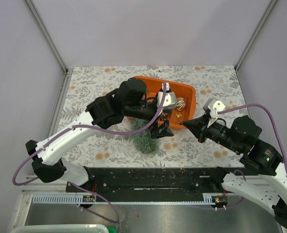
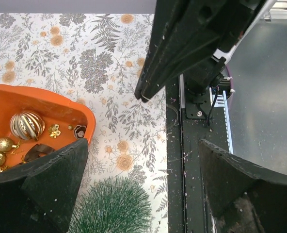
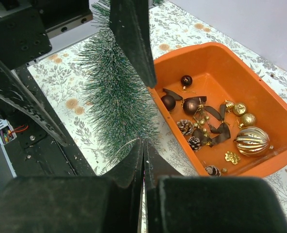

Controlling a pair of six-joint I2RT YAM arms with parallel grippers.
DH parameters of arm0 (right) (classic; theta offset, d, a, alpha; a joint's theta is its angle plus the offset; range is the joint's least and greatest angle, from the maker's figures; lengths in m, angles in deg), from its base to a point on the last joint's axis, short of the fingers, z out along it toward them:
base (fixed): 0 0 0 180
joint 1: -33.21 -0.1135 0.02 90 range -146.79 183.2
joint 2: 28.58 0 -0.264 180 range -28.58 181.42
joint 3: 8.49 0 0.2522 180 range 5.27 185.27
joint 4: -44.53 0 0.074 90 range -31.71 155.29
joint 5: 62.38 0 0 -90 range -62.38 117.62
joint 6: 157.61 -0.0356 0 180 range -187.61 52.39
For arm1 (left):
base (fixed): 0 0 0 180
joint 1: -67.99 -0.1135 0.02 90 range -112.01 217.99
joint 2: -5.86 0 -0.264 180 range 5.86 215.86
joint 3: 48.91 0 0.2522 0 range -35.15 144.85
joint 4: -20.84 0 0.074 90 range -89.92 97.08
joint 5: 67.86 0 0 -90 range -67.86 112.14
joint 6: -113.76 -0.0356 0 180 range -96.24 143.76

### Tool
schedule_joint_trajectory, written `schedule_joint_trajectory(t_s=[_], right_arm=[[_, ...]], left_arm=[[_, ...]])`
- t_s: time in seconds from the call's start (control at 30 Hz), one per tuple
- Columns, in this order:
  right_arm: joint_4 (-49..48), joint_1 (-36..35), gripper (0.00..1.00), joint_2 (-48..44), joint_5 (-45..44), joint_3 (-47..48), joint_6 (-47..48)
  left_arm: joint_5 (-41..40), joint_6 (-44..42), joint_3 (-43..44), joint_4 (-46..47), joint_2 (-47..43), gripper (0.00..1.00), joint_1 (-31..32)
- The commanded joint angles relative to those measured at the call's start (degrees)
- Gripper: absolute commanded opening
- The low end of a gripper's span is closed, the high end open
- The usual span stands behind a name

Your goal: Decorate the small christmas tree

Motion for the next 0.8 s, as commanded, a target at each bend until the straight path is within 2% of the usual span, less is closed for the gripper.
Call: schedule_joint_trajectory(t_s=[0.0, 0.47, 0.67, 0.77], right_arm=[[0.5, -0.4, 0.00, -0.3, 1.7, 2.5, 2.2], [-1.7, -0.4, 0.00, 0.3, 1.6, 1.9, 2.9], [-3.1, -0.4, 0.00, 0.6, 1.9, 1.4, 2.8], [-3.2, -0.4, 0.00, 0.8, 2.2, 1.6, 2.9]], left_arm=[[-3.6, 4.1, -0.1, 6.8, 1.9, 0.99, 1.5], [0.3, 10.7, -4.7, 11.4, 4.8, 0.93, 3.6], [1.1, 12.3, -3.4, 13.0, 6.6, 0.83, 3.9], [1.2, 11.8, -3.2, 12.9, 7.2, 0.71, 3.8]])
